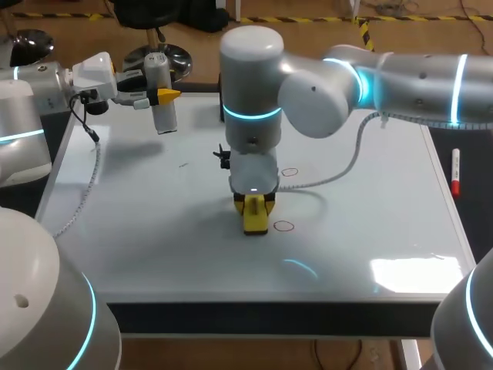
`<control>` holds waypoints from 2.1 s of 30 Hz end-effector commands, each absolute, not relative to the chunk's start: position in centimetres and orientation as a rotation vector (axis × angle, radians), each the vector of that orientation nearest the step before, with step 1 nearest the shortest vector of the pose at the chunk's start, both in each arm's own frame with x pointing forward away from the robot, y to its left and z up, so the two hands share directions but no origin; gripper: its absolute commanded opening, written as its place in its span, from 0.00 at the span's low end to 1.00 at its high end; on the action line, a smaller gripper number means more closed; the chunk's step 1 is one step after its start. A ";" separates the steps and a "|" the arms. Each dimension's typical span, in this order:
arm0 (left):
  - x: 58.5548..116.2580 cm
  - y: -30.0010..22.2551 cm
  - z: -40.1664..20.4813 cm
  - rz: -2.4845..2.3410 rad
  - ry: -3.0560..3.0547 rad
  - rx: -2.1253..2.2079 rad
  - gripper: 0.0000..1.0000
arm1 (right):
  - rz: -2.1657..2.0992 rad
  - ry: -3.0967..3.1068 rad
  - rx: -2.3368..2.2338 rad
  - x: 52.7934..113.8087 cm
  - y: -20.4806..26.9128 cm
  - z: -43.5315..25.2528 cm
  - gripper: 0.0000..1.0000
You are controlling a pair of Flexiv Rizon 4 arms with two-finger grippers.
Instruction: Pick up the inspection probe, press it on each red-marked spot on the whiteboard one by one, put down the probe, pick up the eraser, and wipe off all the red marks.
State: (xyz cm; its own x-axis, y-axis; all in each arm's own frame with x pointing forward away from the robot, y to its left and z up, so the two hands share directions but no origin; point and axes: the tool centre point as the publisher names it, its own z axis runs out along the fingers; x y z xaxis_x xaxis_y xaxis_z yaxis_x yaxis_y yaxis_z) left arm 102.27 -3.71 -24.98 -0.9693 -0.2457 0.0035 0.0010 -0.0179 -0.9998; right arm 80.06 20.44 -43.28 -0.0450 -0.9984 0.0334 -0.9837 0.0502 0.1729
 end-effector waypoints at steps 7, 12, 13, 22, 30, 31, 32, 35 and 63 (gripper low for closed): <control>102.4 -3.7 -24.9 -2.110 2.073 -0.261 0.00 | -0.132 -2.194 2.102 82.7 19.6 -40.9 0.00; 102.4 -3.7 -24.9 -2.110 2.073 -0.261 0.00 | -0.072 -2.224 2.116 85.9 18.9 -39.0 0.00; 102.4 -3.7 -24.9 -2.110 2.073 -0.261 0.00 | -0.057 -2.230 2.117 86.5 18.7 -38.7 0.00; 102.4 -3.7 -24.9 -2.110 2.073 -0.261 0.00 | -0.004 -2.263 2.110 91.4 16.5 -37.2 0.00; 102.4 -3.7 -24.9 -2.110 2.073 -0.261 0.00 | -0.003 -2.361 2.022 96.5 11.7 -36.0 0.00; 102.4 -3.7 -24.9 -2.110 2.073 -0.261 0.00 | 0.004 -2.368 2.010 97.1 11.1 -35.9 0.00; 102.4 -3.7 -24.9 -2.110 2.073 -0.261 0.00 | -0.006 -2.383 1.995 97.7 10.5 -35.8 0.00; 102.4 -3.7 -24.9 -2.110 2.073 -0.261 0.00 | -0.002 -2.409 1.962 99.3 8.6 -35.5 0.00; 102.4 -3.7 -24.9 -2.110 2.073 -0.261 0.00 | 0.019 -2.616 1.606 107.6 -6.7 -36.0 0.00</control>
State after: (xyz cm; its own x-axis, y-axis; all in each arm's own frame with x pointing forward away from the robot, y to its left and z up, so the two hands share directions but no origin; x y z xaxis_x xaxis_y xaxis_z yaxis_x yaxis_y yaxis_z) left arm 102.27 -3.71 -24.97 -0.9694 -0.2456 0.0034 0.0010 -0.0179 -0.9998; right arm 107.47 -5.92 -36.12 -0.4536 -0.8883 0.0721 -0.8897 0.4561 0.0217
